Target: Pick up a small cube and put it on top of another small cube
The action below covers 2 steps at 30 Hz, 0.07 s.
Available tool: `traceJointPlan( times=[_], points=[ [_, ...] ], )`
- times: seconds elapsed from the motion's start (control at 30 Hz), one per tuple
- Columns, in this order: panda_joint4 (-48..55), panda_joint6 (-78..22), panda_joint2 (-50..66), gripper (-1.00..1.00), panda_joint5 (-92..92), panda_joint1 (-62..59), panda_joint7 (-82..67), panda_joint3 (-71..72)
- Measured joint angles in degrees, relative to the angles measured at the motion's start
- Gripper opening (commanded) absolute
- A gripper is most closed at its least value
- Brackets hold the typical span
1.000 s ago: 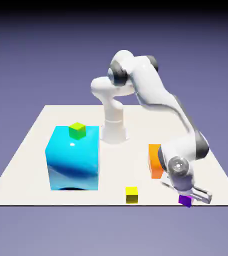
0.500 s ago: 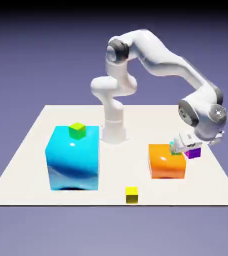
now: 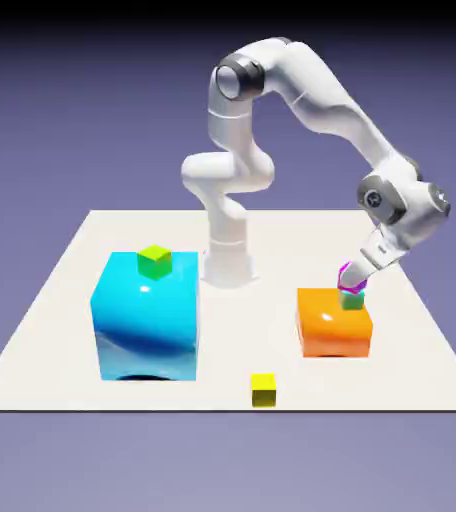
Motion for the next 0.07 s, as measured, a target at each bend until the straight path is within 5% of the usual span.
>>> traceJointPlan(
  times=[0.07],
  points=[
    [4.2,-4.6,-0.7,1.0,0.9,0.2,-0.6,0.5]
  ],
)
